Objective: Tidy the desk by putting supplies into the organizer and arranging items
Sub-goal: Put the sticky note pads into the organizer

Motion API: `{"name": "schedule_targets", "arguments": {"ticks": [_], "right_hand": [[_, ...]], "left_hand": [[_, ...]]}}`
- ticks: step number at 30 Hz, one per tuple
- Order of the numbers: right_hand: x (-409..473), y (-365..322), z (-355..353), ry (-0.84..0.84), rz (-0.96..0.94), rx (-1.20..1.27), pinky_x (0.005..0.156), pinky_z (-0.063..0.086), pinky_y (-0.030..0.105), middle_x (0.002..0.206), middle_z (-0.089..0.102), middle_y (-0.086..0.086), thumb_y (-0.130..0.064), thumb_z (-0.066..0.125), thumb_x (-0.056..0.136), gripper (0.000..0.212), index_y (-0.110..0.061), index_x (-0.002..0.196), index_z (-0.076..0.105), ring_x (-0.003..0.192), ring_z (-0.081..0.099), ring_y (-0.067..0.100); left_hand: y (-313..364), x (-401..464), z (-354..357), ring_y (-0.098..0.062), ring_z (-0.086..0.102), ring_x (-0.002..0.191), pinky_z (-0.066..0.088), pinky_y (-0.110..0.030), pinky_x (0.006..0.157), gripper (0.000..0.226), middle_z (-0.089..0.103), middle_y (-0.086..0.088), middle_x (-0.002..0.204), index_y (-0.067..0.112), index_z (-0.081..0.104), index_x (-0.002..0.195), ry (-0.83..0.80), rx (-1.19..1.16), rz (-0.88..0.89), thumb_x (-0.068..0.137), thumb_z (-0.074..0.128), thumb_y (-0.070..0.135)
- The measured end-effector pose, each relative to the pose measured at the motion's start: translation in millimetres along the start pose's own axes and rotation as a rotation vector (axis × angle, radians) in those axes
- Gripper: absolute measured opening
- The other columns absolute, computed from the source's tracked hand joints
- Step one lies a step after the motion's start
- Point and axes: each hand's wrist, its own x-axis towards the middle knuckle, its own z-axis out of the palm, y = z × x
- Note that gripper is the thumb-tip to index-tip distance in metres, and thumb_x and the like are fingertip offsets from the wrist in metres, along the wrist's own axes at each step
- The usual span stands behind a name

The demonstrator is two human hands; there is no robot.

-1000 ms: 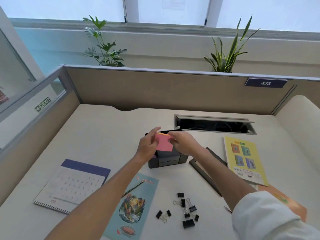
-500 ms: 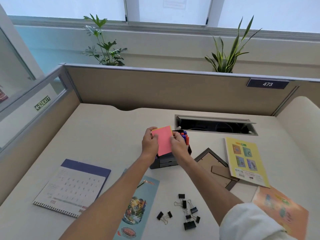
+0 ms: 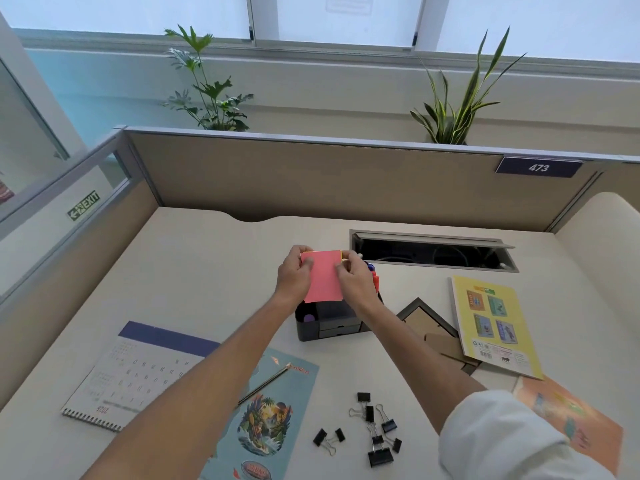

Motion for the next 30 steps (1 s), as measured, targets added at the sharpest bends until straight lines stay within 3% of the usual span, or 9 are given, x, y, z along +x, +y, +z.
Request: {"name": "schedule_targets", "arguments": {"ticks": [6,9,13,18,23,26,30], "right_hand": [[35.6,-14.6,4.6,-0.033,-0.088,-0.144,0.057,0.045,0.022,0.095,0.059,0.003,-0.017,0.046,0.101,0.015,-0.009,0.109,0.055,0.079,0.055,0.014],[52.8,-12.2,13.5,-0.014,-0.097,-0.185,0.054,0.039,0.020,0.093,0.060,0.004,-0.017,0.048,0.100,0.014,-0.009,0.106,0.057,0.078,0.054,0.015],[68.7,-3.9,23.4,-0.014,-0.085,-0.163,0.059,0.044,0.022,0.092,0.059,0.005,-0.019,0.048,0.100,0.012,-0.010,0.102,0.056,0.081,0.055,0.018],[83.5,12.9,31.5,-0.034,-0.033,-0.163,0.064,0.047,0.023,0.102,0.061,0.008,-0.023,0.048,0.101,0.016,-0.011,0.107,0.055,0.090,0.059,0.021],[89.0,31.5,32.3,-0.055,-0.031,-0.253,0.070,0.044,0.010,0.103,0.061,0.007,-0.021,0.050,0.100,0.017,-0.009,0.109,0.057,0.096,0.059,0.021],[90.1,43.3,32.5,-0.047,-0.057,-0.327,0.078,0.054,0.036,0.096,0.063,0.002,-0.016,0.054,0.096,0.012,-0.011,0.104,0.062,0.092,0.060,0.022],[92.1,50.0,35.0,-0.061,-0.081,-0.493,0.074,0.042,0.027,0.102,0.067,0.007,-0.018,0.057,0.093,0.019,-0.009,0.106,0.067,0.087,0.057,0.019]], "left_hand": [[-0.5,34.2,-14.8,-0.018,0.054,0.076,0.046,-0.031,0.063,0.007,0.063,-0.008,0.093,0.017,0.055,0.096,0.052,0.050,0.052,0.097,0.049,0.015],[-8.2,50.2,-19.1,-0.023,0.058,0.074,0.051,-0.036,0.066,0.008,0.067,-0.008,0.087,0.020,0.059,0.091,0.101,0.142,0.073,0.096,0.053,0.016],[-19.1,67.0,-20.9,-0.025,0.065,0.078,0.057,-0.045,0.072,0.011,0.069,-0.005,0.085,0.025,0.063,0.089,0.134,0.167,0.079,0.093,0.058,0.016],[-35.3,81.1,-20.4,-0.024,0.066,0.078,0.058,-0.045,0.071,0.010,0.069,-0.003,0.084,0.026,0.067,0.091,0.126,0.197,0.082,0.090,0.062,0.017],[-52.2,86.8,-17.0,-0.024,0.066,0.081,0.058,-0.046,0.073,0.010,0.069,-0.003,0.084,0.019,0.071,0.096,0.085,0.220,0.053,0.088,0.064,0.016],[-65.5,87.9,-15.9,-0.023,0.065,0.080,0.058,-0.042,0.075,0.013,0.070,-0.005,0.085,0.017,0.072,0.098,0.063,0.255,0.029,0.087,0.066,0.015],[-73.9,86.8,-17.6,-0.021,0.062,0.083,0.052,-0.034,0.079,0.015,0.071,-0.005,0.096,0.013,0.072,0.101,0.047,0.367,0.012,0.087,0.066,0.017]]}}
